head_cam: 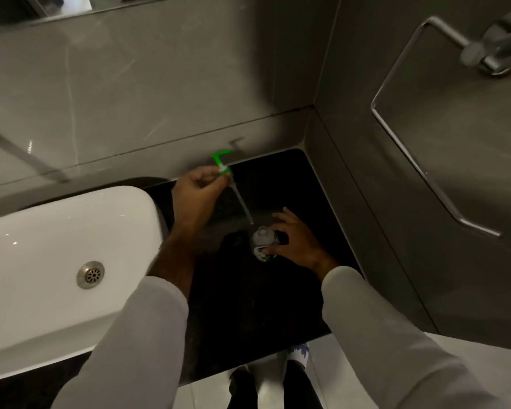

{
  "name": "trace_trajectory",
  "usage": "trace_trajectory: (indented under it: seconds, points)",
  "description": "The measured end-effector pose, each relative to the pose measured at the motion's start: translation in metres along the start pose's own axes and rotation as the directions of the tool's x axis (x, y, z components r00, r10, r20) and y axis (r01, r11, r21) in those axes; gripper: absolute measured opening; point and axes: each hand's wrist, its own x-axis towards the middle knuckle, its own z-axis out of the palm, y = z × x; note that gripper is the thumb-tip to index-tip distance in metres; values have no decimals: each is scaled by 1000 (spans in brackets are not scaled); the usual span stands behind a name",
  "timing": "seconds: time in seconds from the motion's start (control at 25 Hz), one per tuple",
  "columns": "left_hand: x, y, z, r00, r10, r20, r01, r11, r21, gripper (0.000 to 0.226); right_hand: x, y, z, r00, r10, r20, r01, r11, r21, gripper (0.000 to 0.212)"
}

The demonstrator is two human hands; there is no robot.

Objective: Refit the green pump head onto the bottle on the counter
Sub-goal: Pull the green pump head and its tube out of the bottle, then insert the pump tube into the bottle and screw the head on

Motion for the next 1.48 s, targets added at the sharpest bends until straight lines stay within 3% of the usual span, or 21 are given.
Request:
trace_trajectory:
  seconds: [0.12,0.24,0.52,0.72,1.04,1.48]
  points:
    - [-11,31,2,974,199,110,-198,980,-15,19,7,-8,-7,1000,16,20,-14,995,-98,55]
    - [-18,28,5,956,245,163,-256,965,56,21,8,-12,-10,999,22,32,-17,987,-160,52]
    - [-28,11,15,970,176,169,-198,973,122,28,10,-10,-8,1000,18,21,-14,989,-146,49]
    - [-40,-10,19,960,11,280,-52,989,138,33,7,-8,-8,1000,-23,-14,20,987,-159,39]
    - [-46,3,9,989,144,34,-141,987,-76,36,5,-11,-7,1000,-2,-30,-2,993,-116,36]
    - [-46,-2,15,985,162,60,-159,986,-47,32,6,-11,-6,999,4,-37,-7,995,-101,38]
